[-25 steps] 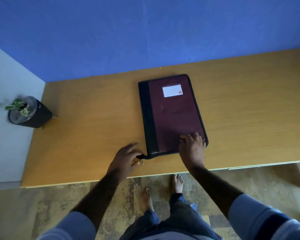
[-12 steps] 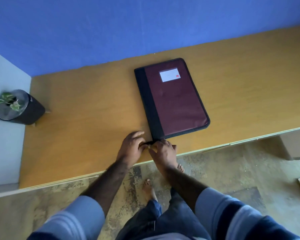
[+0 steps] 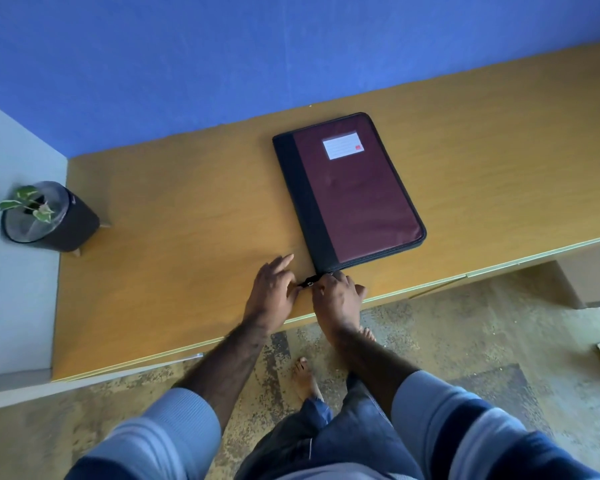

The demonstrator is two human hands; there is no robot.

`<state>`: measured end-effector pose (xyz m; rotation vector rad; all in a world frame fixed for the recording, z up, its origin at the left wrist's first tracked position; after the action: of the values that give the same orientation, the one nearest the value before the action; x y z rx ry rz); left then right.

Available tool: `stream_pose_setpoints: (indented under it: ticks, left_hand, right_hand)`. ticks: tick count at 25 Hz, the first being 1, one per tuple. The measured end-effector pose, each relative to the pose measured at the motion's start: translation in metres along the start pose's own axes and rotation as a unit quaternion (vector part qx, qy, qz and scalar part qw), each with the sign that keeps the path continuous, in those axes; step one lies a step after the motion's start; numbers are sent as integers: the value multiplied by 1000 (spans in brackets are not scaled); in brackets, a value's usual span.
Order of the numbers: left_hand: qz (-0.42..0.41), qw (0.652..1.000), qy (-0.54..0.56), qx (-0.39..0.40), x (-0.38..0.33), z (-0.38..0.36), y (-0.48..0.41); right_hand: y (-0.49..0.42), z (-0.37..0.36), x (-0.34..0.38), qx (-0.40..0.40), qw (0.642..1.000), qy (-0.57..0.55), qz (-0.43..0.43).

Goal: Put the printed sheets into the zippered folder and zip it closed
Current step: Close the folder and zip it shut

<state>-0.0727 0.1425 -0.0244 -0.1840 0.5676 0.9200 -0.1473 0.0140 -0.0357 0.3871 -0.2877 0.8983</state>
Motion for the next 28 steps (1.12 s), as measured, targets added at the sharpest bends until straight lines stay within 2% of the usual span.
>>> stream_pose_setpoints:
  ticks: [6,14,25,28]
  left_hand:
    - [-10,999,-48,5,0,-3,3]
    - [-18,998,-57,7,1,2,-5]
    - [-18,997,-67,27,6,3,-11]
    - [-25,996,-81,33,9,4,-12]
  right_hand:
    - [-1,7,-13,-27,999,41,-2]
    - [-22,32,-39,-58,995,65,-40]
    - [-76,87,-121,-118,981,86,-127]
    - [-96,113,-142,-109,981,120,-110]
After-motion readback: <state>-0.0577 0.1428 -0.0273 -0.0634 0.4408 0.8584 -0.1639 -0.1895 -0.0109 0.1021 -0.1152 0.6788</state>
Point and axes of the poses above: each hand's wrist, its own y-axis away from the middle knuckle, its own z-axis out of the back of the hand, x = y × z, the point moved 2 cm from there along -y, towards the middle knuckle, and after that the axes turned 2 degrees about y, right-handed, at the moved point
